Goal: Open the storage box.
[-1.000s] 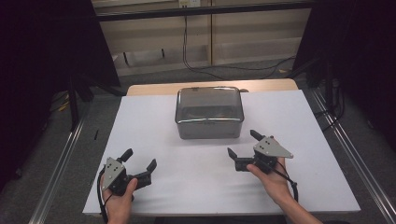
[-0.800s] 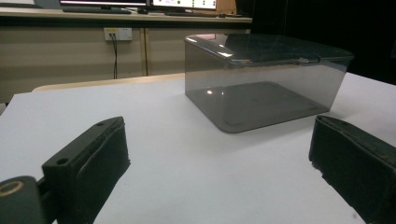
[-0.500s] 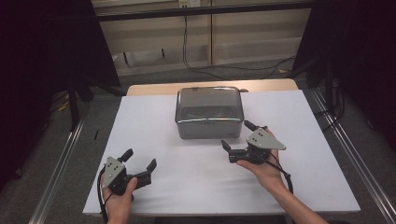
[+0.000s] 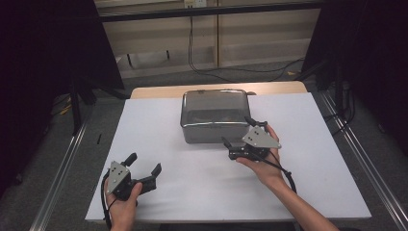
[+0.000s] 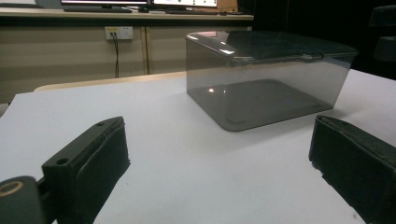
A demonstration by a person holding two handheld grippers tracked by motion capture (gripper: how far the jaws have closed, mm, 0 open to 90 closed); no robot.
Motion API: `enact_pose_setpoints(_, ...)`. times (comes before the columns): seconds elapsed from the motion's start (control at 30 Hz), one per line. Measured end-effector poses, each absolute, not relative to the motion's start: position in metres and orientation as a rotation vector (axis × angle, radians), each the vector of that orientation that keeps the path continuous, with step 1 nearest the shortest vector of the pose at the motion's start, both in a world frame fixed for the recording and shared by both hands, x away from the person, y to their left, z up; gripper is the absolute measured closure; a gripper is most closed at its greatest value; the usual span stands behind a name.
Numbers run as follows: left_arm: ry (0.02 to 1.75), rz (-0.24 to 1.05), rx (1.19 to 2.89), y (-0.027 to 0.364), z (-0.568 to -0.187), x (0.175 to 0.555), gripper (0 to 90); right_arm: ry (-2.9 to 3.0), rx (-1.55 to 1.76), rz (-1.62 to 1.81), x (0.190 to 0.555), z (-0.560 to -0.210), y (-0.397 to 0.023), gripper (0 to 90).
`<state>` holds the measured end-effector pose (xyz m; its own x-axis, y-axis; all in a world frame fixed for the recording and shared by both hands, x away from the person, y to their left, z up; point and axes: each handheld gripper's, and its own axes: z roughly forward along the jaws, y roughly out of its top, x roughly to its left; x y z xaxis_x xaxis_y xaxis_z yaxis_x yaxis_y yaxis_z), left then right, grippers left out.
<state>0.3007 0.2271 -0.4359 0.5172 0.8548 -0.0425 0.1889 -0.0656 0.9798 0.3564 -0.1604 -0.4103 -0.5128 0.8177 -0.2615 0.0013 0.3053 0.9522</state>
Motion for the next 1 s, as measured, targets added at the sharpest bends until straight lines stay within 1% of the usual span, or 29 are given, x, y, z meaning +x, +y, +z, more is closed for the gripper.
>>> enact_pose_setpoints(0.07, 0.913, 0.717, 1.576, 0.226, -0.435, 0.301, 4.4, 1.805, 0.722, 1.247, 0.358, -0.411, -0.158, 2.4)
enact_pose_setpoints(0.43, 0.923, 0.703, 1.573, 0.226, -0.436, 0.302, 4.4, 1.8, 0.548, 1.099, 0.36, -0.41, -0.149, 5.1)
enact_pose_setpoints(0.6, 0.929, 0.702, 1.567, 0.227, -0.436, 0.302, 4.4, 1.796, 0.382, 0.966, 0.364, -0.412, -0.14, 7.4)
enact_pose_setpoints(0.97, 0.926, 0.703, 1.571, 0.227, -0.436, 0.302, 4.4, 1.807, 0.194, 0.777, 0.37, -0.418, -0.129, 16.6)
enact_pose_setpoints(1.0, 0.926, 0.703, 1.569, 0.227, -0.436, 0.302, 4.4, 1.808, 0.154, 0.745, 0.369, -0.418, -0.127, 21.6)
